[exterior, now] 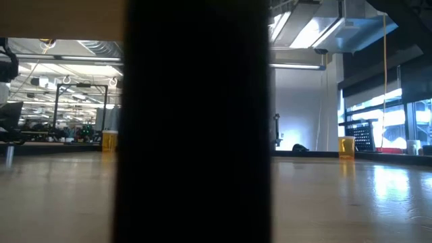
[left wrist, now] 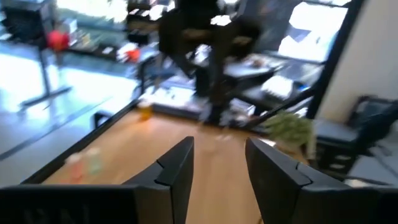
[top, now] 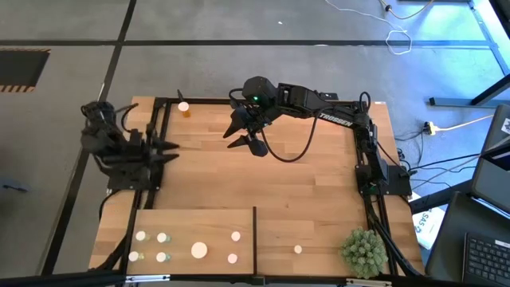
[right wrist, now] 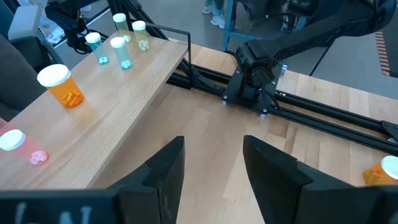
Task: Pick and place medicine bottles onto shelf by color
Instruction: Put the blue pill bottle on the shelf aligned with the other blue pill bottle
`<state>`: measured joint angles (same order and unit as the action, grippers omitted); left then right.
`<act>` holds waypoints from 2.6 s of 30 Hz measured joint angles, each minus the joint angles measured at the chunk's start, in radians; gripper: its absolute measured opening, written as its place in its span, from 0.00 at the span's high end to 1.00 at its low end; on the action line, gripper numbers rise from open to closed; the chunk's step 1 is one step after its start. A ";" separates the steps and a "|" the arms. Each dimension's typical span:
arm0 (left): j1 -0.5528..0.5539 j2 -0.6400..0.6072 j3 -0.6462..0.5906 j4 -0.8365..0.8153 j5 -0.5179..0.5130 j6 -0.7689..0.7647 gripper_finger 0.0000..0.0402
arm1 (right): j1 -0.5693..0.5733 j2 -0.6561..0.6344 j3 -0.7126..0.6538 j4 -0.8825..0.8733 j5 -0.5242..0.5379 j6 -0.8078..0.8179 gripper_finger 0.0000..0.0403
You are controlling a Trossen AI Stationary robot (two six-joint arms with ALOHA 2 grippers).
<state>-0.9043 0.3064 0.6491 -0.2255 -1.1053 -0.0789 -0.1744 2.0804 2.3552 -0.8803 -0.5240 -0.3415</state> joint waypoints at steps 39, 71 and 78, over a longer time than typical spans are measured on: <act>-0.029 0.118 0.450 -0.524 -0.155 -0.068 0.66 | 0.089 -0.144 0.000 0.032 0.392 0.134 0.59; 0.839 0.610 0.448 -0.588 0.698 -0.289 0.66 | 0.126 -0.242 0.000 -0.336 0.484 0.497 0.59; 1.055 0.609 0.448 -0.673 0.804 -0.289 0.66 | 0.126 -0.243 0.000 -0.392 0.367 0.544 0.59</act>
<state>0.1504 0.9152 1.0969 -0.8987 -0.3013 -0.3676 -0.0482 1.8369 2.3549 -1.2719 -0.1571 0.2030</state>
